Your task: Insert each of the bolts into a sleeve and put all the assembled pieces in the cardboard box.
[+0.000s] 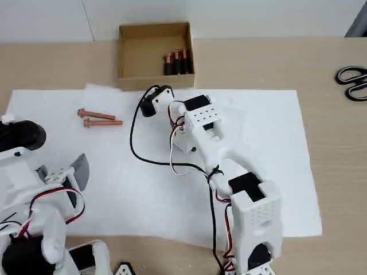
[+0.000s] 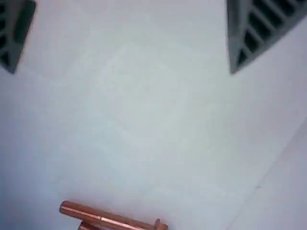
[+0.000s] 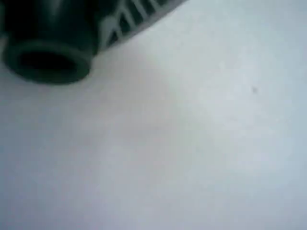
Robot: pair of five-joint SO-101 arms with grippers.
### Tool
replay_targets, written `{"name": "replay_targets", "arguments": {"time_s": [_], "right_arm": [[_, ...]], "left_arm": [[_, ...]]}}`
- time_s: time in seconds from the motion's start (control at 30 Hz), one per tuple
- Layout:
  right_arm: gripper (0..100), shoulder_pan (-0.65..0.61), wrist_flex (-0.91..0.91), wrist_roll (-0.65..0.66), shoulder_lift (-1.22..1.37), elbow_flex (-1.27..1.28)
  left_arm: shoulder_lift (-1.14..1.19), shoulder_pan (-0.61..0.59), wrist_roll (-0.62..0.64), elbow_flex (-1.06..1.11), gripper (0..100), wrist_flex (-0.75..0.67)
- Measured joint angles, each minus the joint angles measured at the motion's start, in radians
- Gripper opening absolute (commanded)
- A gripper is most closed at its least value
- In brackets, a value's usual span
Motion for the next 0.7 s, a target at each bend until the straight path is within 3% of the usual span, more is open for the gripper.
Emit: {"name": "replay_targets", "arguments": {"time_s": [0.4,0.7], "right_arm": [[3.9,-0.009,0.327,-0.005,-0.224,-0.068],[3.8,0.097,0.384,-0.196,-0.279,-0.031]], "left_arm": [[0.0,0.0,0.0,0.0,27,0.0],[0.0,0.0,0.0,0.0,27,0.0]]}}
